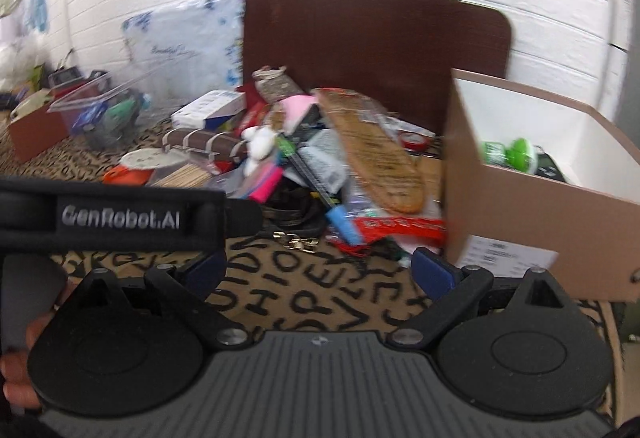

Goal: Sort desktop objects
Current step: 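Withdraw the left gripper from the box back toward the table, then grasp the blue-rimmed mesh net with the left gripper while the right grasps the yellow-capped chalk marker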

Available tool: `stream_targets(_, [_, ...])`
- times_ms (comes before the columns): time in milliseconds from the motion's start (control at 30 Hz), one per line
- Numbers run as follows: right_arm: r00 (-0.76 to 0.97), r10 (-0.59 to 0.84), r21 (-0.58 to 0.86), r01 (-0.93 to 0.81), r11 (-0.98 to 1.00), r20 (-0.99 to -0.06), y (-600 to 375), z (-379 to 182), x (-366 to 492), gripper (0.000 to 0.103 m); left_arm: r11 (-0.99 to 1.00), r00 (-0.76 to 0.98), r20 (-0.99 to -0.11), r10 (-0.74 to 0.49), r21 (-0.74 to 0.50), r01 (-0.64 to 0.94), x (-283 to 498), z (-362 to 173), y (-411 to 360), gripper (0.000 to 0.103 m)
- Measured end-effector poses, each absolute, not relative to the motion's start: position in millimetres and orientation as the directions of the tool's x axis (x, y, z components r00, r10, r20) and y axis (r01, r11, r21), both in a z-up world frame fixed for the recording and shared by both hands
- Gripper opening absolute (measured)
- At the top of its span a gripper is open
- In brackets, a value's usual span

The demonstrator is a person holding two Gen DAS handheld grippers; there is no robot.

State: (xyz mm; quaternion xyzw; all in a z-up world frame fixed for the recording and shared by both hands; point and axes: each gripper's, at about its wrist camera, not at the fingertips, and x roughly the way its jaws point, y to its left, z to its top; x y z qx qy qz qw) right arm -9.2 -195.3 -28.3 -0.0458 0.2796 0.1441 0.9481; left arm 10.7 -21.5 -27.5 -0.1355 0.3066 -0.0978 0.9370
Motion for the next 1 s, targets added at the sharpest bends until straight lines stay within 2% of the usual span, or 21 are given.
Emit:
stream_targets(200, [0.779, 0.307, -0.032, -0.385, 0.922, -0.546, -172.7, -37.4, 4.6, 0.096, 0.930, 0.797, -0.539, -0.275, -0.359, 0.078, 24.3, -38.3, 0.3, 0.092])
stream_targets(333, [0.771, 0.313, -0.061, -0.412, 0.909, -0.555, -162.2, -43.9, 19.0, 0.093, 0.922, 0.790, -0.536, -0.297, -0.375, 0.092, 39.7, -44.7, 5.9, 0.077])
stream_targets(400, [0.771, 0.308, -0.082, -0.420, 0.904, -0.557, -157.0, -45.8, 26.9, 0.083, 0.920, 0.788, -0.533, -0.307, -0.379, 0.102, 46.8, -47.2, 7.3, 0.070])
stream_targets(567, [0.772, 0.283, -0.119, -0.418, 0.900, -0.570, -150.2, -50.5, 46.6, 0.070, 0.916, 0.776, -0.539, -0.328, -0.384, 0.121, 63.8, -52.9, 8.2, 0.053])
stream_targets(700, [0.775, 0.262, -0.148, -0.413, 0.899, -0.575, -148.0, -53.1, 59.2, 0.063, 0.916, 0.772, -0.540, -0.336, -0.377, 0.135, 75.3, -55.6, 6.1, 0.053])
stream_targets(1000, [0.784, 0.231, -0.206, -0.413, 0.887, -0.575, -149.0, -58.9, 86.9, 0.055, 0.918, 0.753, -0.555, -0.353, -0.361, 0.164, 99.8, -62.6, -3.2, 0.053])
